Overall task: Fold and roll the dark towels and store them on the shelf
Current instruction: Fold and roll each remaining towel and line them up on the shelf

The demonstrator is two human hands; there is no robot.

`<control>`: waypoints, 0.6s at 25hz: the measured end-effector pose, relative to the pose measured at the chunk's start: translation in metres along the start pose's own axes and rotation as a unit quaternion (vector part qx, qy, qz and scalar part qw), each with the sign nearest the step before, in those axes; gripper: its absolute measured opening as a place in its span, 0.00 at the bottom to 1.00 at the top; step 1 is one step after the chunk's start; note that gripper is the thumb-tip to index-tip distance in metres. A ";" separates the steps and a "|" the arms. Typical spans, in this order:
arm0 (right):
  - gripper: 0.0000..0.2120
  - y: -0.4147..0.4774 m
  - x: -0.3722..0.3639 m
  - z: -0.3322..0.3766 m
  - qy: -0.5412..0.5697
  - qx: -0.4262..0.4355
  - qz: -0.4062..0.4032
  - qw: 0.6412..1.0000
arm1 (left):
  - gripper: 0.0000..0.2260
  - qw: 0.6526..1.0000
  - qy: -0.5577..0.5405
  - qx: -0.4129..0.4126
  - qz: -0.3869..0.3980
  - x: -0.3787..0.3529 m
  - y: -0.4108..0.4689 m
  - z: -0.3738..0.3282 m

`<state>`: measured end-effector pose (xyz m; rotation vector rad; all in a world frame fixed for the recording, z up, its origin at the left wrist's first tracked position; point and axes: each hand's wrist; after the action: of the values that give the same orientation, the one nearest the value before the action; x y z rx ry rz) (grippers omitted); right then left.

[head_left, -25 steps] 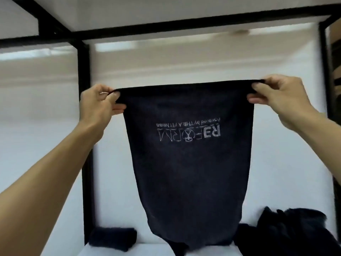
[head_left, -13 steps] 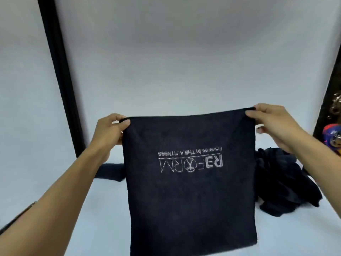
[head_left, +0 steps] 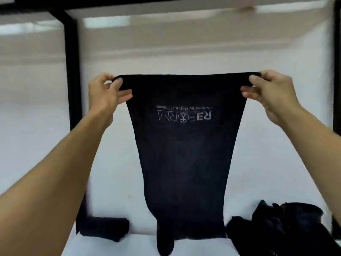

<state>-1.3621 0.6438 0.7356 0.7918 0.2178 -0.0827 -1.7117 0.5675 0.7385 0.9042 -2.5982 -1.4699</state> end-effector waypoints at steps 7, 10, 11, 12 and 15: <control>0.06 -0.067 0.026 0.065 0.018 0.045 0.025 0.998 | 0.06 0.997 -0.016 -0.071 0.015 0.040 -0.048 -0.084; 0.05 -0.093 0.038 0.062 0.000 0.014 0.041 0.999 | 0.05 0.998 0.032 -0.058 0.014 0.055 -0.074 -0.079; 0.05 -0.100 0.041 0.059 -0.007 0.005 0.048 0.999 | 0.04 0.997 0.056 -0.052 0.012 0.058 -0.081 -0.073; 0.05 -0.107 0.044 0.054 -0.020 -0.003 0.052 0.998 | 0.04 0.996 0.075 -0.044 0.011 0.061 -0.089 -0.065; 0.06 -0.118 0.051 0.029 -0.084 -0.032 0.049 0.995 | 0.05 0.997 0.078 0.007 0.022 0.063 -0.108 -0.033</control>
<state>-1.3259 0.5403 0.6616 0.7270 0.0221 -0.0483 -1.7037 0.4686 0.6555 0.9157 -2.5022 -1.3155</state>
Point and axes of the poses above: each hand's wrist, its own y-axis towards the middle knuckle, its own x-axis out of the back of the hand, z = x × y, and after that the axes turned 4 degrees about -x, right-handed
